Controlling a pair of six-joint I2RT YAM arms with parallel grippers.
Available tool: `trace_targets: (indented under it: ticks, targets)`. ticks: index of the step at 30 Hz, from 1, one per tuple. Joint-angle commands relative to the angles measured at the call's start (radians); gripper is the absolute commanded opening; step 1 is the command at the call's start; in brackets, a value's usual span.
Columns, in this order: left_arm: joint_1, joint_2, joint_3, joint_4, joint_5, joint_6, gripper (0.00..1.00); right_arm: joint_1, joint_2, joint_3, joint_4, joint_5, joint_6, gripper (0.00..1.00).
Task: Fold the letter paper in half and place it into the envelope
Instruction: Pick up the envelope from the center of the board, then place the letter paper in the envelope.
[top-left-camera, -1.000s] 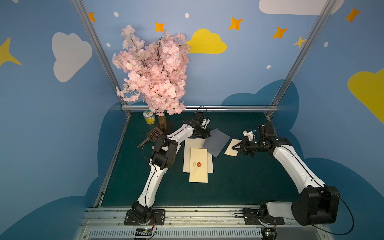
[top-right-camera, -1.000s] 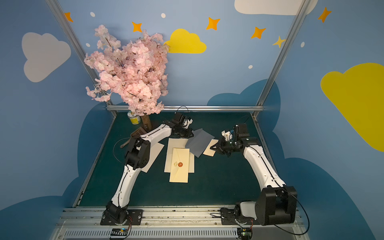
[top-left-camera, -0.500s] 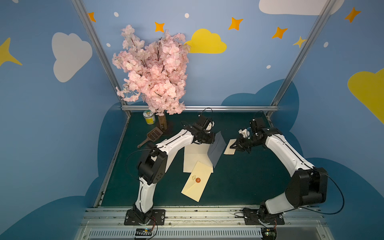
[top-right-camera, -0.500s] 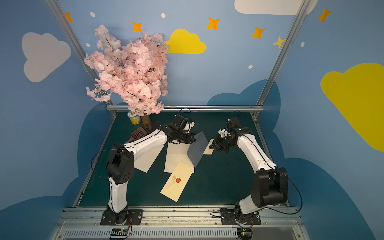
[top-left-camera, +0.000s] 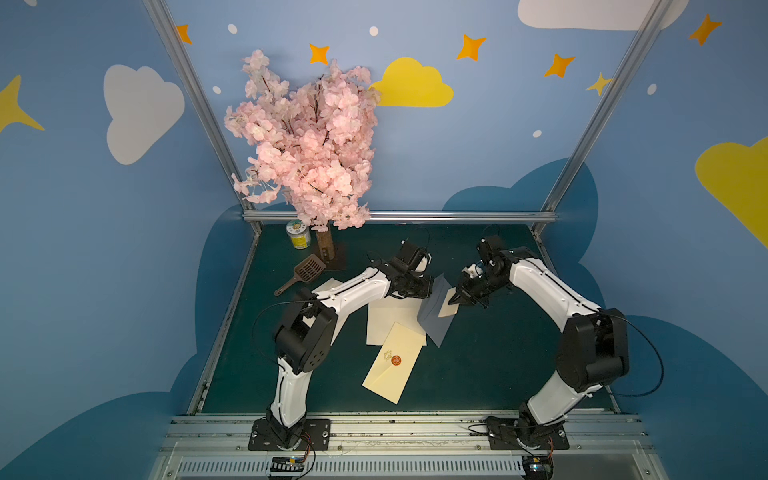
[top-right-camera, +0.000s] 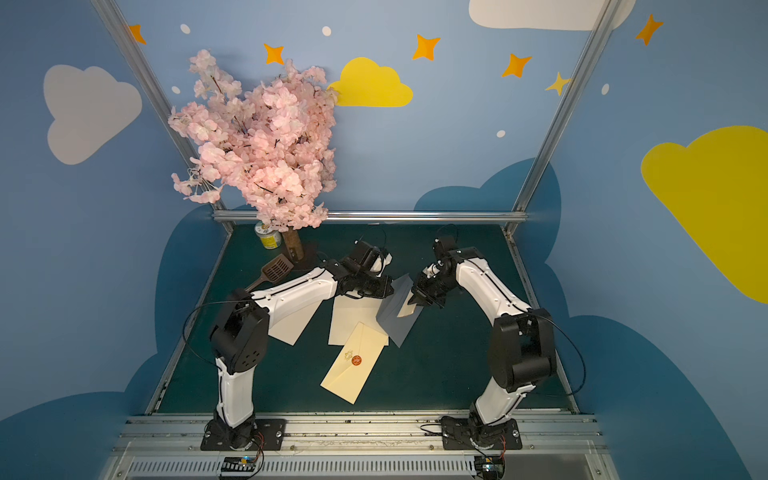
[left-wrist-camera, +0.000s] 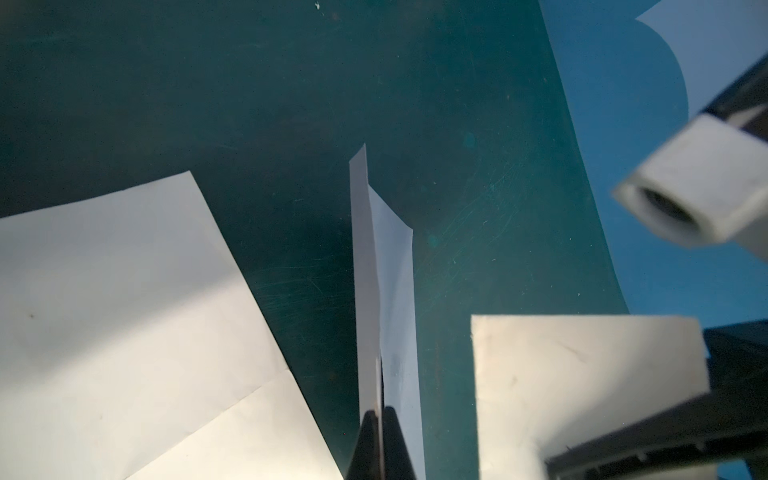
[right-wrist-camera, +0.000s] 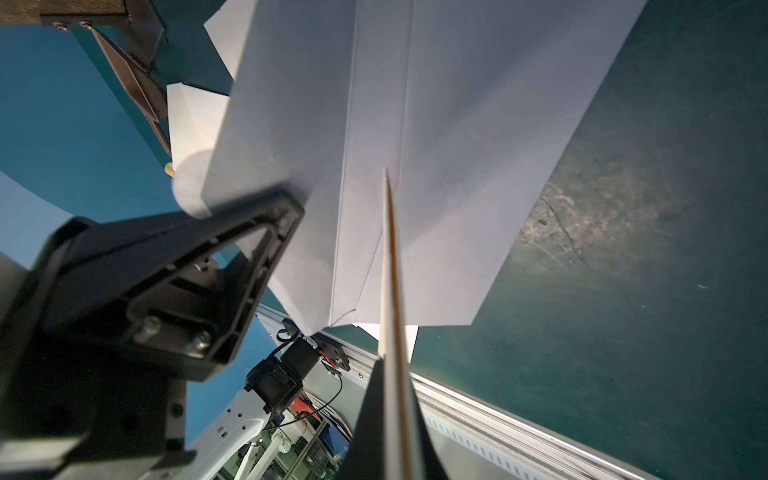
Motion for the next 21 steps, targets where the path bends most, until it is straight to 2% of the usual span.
trace_targets:
  ticks: [1, 10, 21]
  targets:
    - [-0.014, -0.044, -0.011, 0.022, 0.024, 0.022, 0.03, 0.005, 0.041, 0.051, -0.03, -0.033, 0.0, 0.0]
    - [-0.016, -0.06, -0.088, 0.151, 0.15, 0.027, 0.03, -0.012, 0.067, 0.024, 0.131, -0.188, 0.063, 0.0]
    - [-0.016, -0.061, -0.112, 0.231, 0.23, 0.01, 0.03, -0.036, 0.099, -0.014, 0.17, -0.213, 0.089, 0.0]
